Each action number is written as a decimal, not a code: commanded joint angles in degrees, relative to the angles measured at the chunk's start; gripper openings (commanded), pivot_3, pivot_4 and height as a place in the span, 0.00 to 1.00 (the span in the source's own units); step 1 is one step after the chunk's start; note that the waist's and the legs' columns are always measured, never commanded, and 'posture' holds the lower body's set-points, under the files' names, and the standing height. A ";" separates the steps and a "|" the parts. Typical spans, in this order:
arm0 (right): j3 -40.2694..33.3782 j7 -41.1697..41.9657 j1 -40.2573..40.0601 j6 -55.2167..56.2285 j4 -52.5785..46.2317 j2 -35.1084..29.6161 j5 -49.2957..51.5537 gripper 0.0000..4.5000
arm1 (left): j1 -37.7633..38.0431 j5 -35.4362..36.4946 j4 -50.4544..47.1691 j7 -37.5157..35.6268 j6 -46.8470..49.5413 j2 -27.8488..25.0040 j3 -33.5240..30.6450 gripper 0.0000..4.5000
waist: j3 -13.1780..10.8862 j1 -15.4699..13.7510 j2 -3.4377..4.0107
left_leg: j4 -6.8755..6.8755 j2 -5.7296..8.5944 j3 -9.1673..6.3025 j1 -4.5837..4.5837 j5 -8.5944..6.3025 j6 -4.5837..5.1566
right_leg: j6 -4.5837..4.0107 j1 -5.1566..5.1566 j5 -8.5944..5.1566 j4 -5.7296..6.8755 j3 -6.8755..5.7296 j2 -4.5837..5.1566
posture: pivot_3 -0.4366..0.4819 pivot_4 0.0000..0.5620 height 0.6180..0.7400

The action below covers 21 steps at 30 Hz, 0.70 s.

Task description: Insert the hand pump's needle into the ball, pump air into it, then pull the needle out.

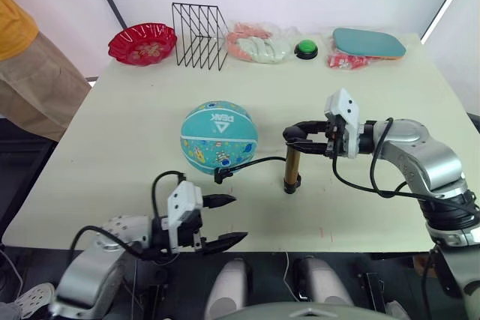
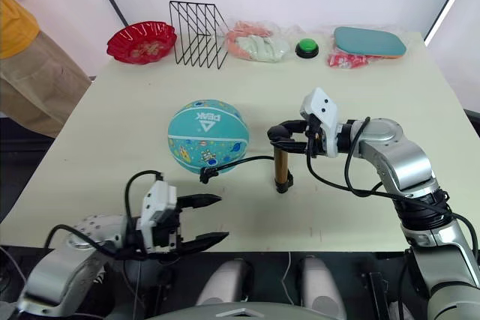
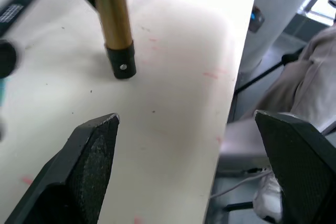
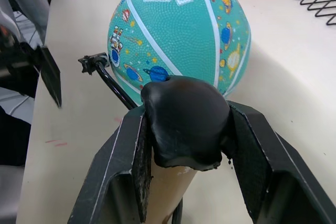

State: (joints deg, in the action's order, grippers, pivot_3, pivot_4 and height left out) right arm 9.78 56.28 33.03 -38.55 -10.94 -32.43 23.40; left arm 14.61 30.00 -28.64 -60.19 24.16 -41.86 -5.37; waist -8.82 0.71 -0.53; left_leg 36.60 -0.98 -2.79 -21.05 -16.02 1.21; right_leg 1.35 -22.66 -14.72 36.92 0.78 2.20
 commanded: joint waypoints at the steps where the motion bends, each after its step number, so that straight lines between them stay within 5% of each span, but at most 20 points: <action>1: -0.01 1.70 -1.10 -1.85 0.14 -2.47 0.57 0.35 | 4.49 7.29 -2.85 -0.08 2.66 -1.12 -9.59 0.97 | -0.01 0.02 -0.01 | 0.00 0.00 0.00 0.00 0.00 0.00 | 0.00 0.00 0.00 0.00 0.00 -0.06 | 0.48 0.27 1.00; 7: -3.11 3.40 0.44 -3.22 -1.63 -7.09 2.66 0.35 | 9.62 13.09 -2.87 0.46 5.48 -1.70 -19.61 0.97 | -0.20 -0.26 0.09 | 0.05 0.02 -0.06 -0.08 0.00 0.00 | 0.00 -0.02 0.00 -0.01 -0.07 0.01 | 0.48 0.27 1.00; 13: -4.74 5.23 4.58 -4.35 -3.78 -12.18 4.32 0.35 | 9.99 13.32 -1.66 0.75 3.95 -0.17 -21.31 0.97 | -0.61 -0.07 0.23 | 0.32 0.07 0.03 -0.28 0.00 0.00 | 0.08 -0.09 0.04 -0.02 -0.03 -0.03 | 0.48 0.27 1.00; 21: 3.12 9.54 8.49 7.04 -6.17 -16.82 -5.84 0.35 | 10.55 11.88 -0.88 -0.33 -1.95 3.59 -20.37 0.97 | -0.77 0.00 0.21 | 0.63 0.07 0.15 -0.96 0.03 -0.07 | 0.27 -0.71 0.18 0.10 -0.02 -0.04 | 0.48 0.27 1.00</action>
State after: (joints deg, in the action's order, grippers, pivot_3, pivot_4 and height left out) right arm 12.60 64.89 39.97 -34.75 -15.69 -48.45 19.62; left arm 24.51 41.79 -29.59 -58.97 24.78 -38.48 -24.64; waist -9.59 0.70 -0.33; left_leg 37.23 -0.92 -2.65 -22.01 -15.99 1.14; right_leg 1.63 -23.37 -14.54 37.01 0.77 2.17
